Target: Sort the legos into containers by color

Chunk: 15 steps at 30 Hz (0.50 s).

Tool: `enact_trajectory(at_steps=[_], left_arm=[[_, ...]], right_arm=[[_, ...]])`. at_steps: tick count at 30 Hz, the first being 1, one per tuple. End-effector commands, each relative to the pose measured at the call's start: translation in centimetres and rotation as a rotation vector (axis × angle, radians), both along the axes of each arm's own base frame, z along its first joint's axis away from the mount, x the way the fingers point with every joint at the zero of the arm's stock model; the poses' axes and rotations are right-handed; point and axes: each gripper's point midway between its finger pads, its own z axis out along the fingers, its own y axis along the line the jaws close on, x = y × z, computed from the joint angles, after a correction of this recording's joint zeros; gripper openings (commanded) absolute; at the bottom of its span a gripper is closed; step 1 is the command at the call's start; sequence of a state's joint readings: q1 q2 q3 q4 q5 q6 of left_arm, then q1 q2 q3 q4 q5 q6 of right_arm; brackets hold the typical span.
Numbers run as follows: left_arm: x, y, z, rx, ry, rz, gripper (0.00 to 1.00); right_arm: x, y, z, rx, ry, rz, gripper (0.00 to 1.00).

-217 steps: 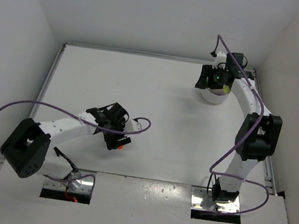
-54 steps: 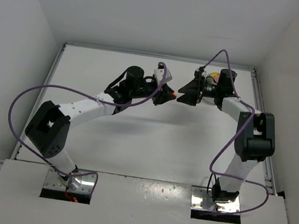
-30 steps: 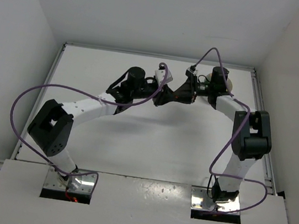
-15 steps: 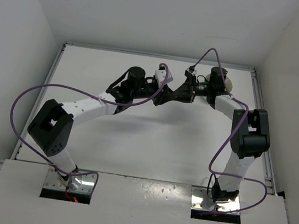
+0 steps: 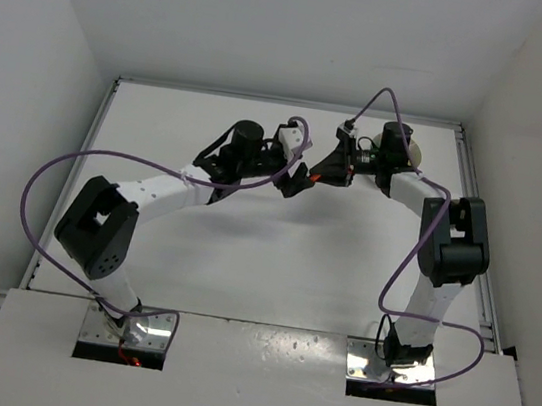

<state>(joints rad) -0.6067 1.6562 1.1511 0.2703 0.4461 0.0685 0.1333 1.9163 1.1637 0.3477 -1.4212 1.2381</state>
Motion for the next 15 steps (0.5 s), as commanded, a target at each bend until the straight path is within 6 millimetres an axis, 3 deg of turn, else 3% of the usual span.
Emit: enact_trajectory(at_steps=[1, 2, 4, 5, 6, 8, 10, 15], left_arm=[[1.3, 1.9, 0.2, 0.007, -0.036, 0.06, 0.82], [1.2, 2.0, 0.8, 0.0, -0.048, 0.06, 0.82], [1.0, 2.8, 0.0, 0.019, -0.039, 0.068, 0.84], [0.9, 2.9, 0.8, 0.01, -0.052, 0.068, 0.84], [1.0, 3.5, -0.2, 0.025, -0.03, 0.08, 0.84], [0.7, 4.3, 0.2, 0.029, -0.039, 0.087, 0.84], [0.5, 4.9, -0.6, 0.043, -0.032, 0.094, 0.84], [0.3, 5.2, -0.2, 0.036, -0.033, 0.105, 0.84]], right_arm=[[-0.4, -0.3, 0.7, 0.022, -0.044, 0.036, 0.0], [-0.2, -0.6, 0.7, 0.022, -0.044, 0.027, 0.0], [0.3, -1.0, 1.1, 0.024, -0.065, 0.015, 0.0], [0.6, -0.9, 1.3, 0.021, -0.076, 0.005, 0.0], [0.9, -1.3, 1.4, 0.021, -0.086, -0.006, 0.0], [1.7, -1.7, 2.0, 0.02, -0.113, -0.028, 0.0], [3.1, -2.8, 2.0, 0.016, -0.12, -0.069, 0.0], [6.1, -5.2, 2.4, 0.006, -0.163, -0.149, 0.0]])
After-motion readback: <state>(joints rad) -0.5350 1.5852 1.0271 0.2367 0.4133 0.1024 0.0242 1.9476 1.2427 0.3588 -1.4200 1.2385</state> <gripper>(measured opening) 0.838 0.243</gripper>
